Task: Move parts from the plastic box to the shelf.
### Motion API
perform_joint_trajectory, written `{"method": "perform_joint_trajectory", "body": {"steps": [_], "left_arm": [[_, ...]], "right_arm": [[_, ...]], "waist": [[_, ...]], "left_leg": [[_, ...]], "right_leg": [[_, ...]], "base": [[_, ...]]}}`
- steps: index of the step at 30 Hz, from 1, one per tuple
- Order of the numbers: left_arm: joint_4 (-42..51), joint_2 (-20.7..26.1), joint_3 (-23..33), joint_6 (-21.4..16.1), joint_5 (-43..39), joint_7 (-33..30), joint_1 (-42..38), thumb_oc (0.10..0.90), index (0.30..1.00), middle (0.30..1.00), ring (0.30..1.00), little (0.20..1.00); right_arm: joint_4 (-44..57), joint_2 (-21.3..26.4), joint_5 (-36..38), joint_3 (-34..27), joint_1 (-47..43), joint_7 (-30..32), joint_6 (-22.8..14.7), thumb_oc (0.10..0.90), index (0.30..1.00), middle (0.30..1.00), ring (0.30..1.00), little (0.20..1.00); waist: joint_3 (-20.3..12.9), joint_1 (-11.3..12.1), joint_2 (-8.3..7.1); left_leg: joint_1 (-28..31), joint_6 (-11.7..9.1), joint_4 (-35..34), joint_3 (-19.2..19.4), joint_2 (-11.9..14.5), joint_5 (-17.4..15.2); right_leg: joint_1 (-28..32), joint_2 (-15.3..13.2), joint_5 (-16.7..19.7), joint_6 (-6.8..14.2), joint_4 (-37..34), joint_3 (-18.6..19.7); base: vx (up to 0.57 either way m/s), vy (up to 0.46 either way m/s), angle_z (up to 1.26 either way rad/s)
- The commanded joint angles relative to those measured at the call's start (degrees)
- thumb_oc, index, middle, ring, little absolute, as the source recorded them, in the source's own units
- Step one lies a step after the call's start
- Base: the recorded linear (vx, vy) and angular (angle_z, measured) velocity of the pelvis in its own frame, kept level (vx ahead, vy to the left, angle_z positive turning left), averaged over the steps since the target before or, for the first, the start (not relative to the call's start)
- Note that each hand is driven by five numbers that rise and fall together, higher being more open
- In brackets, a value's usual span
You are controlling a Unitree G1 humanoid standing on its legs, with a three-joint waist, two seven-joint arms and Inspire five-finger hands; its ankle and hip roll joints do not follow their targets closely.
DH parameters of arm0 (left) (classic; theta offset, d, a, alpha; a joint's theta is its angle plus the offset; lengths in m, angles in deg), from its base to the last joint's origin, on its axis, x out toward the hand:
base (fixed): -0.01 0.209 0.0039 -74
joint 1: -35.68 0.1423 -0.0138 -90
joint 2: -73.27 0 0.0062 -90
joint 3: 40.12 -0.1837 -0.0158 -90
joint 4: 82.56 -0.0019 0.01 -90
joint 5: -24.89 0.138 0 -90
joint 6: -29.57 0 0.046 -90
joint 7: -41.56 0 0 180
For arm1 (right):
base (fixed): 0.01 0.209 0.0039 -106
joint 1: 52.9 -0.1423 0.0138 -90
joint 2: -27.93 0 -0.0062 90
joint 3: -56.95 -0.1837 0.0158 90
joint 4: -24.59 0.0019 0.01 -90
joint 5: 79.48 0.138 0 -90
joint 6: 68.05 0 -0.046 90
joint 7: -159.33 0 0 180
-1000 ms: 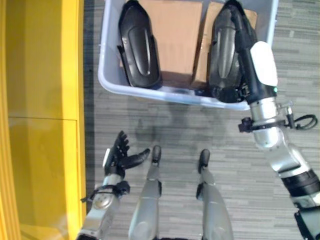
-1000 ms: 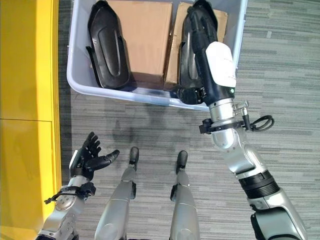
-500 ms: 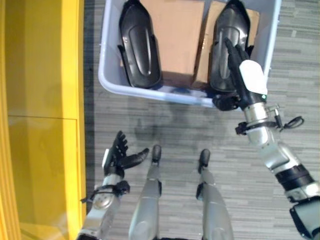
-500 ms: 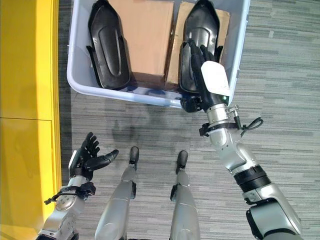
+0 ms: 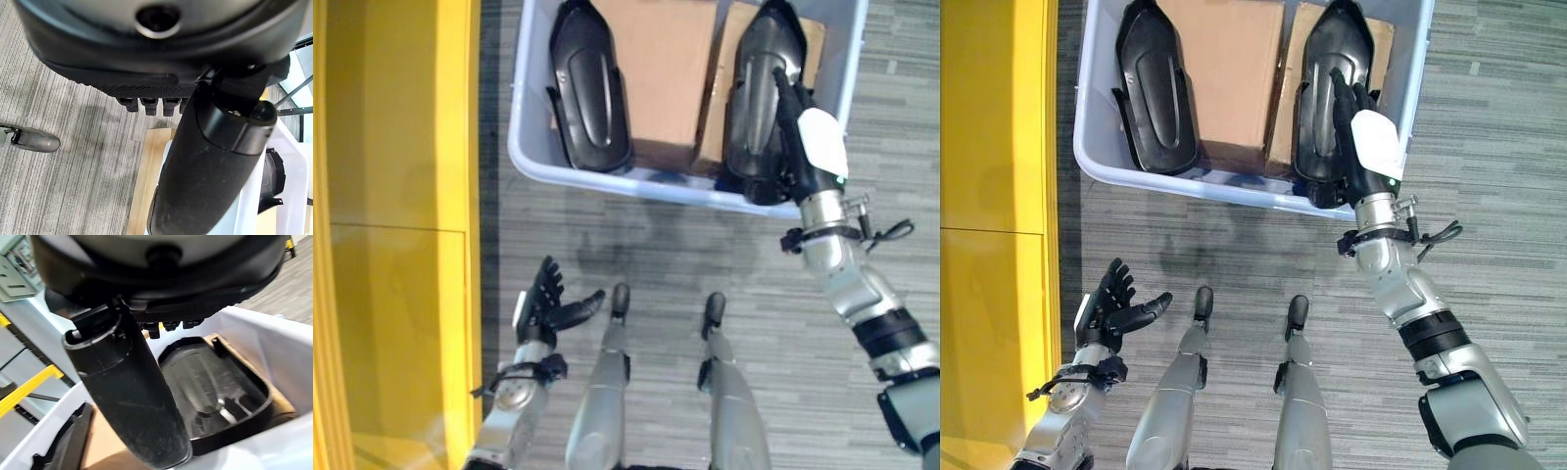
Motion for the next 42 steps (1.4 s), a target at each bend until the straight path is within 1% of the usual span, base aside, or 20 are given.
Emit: {"method": "perform_joint_trajectory", "body": {"steps": [1,7,15,22,28,34,36,42], "left_arm": [[2.96,0.57,-0.15,-4.58,1.72,-0.92,1.29,0.900,1.000,1.000,1.000,1.000],[2.74,0.57,-0.33,-4.71,1.54,-0.89,1.05,0.900,1.000,1.000,1.000,1.000],[2.52,0.48,-0.50,-4.83,1.19,-0.82,0.78,0.900,1.000,1.000,1.000,1.000],[2.63,0.79,-0.57,-5.21,0.94,-0.89,0.67,0.900,1.000,1.000,1.000,1.000],[2.34,1.00,-0.82,-5.53,0.72,-0.91,0.12,0.900,1.000,1.000,1.000,1.000],[2.14,1.20,-0.70,-5.80,0.44,-0.70,0.15,0.900,1.000,1.000,1.000,1.000],[2.24,1.38,-0.69,-5.97,0.35,-0.60,0.03,0.900,1.000,1.000,1.000,1.000],[2.24,1.41,-0.78,-6.10,0.31,-0.95,-0.43,0.900,1.000,1.000,1.000,1.000]], "right_arm": [[1.63,3.37,0.87,-1.46,-7.47,5.02,-2.53,0.900,1.000,1.000,1.000,1.000],[-1.08,3.27,1.74,-0.72,-8.66,5.09,-2.39,0.900,1.000,1.000,1.000,1.000],[-6.49,2.97,3.18,1.98,-10.32,3.88,-2.09,0.900,1.000,1.000,1.000,1.000],[-11.82,3.78,2.88,5.46,-12.84,2.44,-1.64,0.900,1.000,1.000,1.000,1.000],[-18.70,5.03,2.27,10.51,-17.72,0.80,-1.41,0.900,1.000,1.000,1.000,1.000],[-21.19,6.07,1.14,13.75,-20.00,-0.66,-1.26,0.900,1.000,1.000,1.000,1.000],[-23.09,6.57,-0.04,16.02,-21.93,-0.99,-1.13,0.900,1.000,1.000,1.000,1.000],[-23.07,7.35,-0.17,16.53,-24.27,-0.13,-0.81,0.900,1.000,1.000,1.000,1.000]], "waist": [[-2.61,0.21,0.73],[-2.49,0.30,0.99],[-2.09,0.57,1.30],[-1.73,0.75,1.56],[-1.08,1.13,1.57],[-1.07,1.35,1.65],[-1.07,1.57,1.71],[-1.07,1.70,1.66]], "left_leg": [[3.58,0.87,1.12,-2.12,0.00,-5.08],[3.30,0.90,1.20,-2.04,0.00,-5.12],[2.91,0.96,1.30,-2.19,-0.13,-5.07],[2.44,1.02,1.57,-2.24,-0.25,-5.13],[1.87,1.02,1.96,-2.42,-0.36,-5.18],[1.42,0.97,1.82,-2.44,-0.35,-5.00],[1.27,0.94,1.82,-2.49,-0.40,-5.02],[1.04,0.89,1.75,-2.46,-0.47,-4.97]], "right_leg": [[-3.30,-1.86,-8.53,1.57,10.91,-0.97],[-3.68,-1.89,-8.64,1.62,11.15,-0.93],[-4.13,-1.95,-8.74,1.51,11.50,-0.86],[-4.78,-2.01,-8.81,1.45,11.90,-0.89],[-5.38,-2.02,-8.85,1.44,12.33,-0.77],[-5.97,-2.00,-8.80,1.40,12.43,-0.90],[-6.19,-2.01,-8.81,1.40,12.48,-0.82],[-6.46,-1.93,-8.74,1.39,12.45,-0.78]], "base": [[0.00,0.000,0.00],[0.00,0.000,0.00],[0.00,0.000,0.00],[0.00,0.000,0.00],[0.00,0.000,0.00],[0.00,0.000,0.00],[0.00,0.000,0.00],[0.00,0.000,0.00]]}}
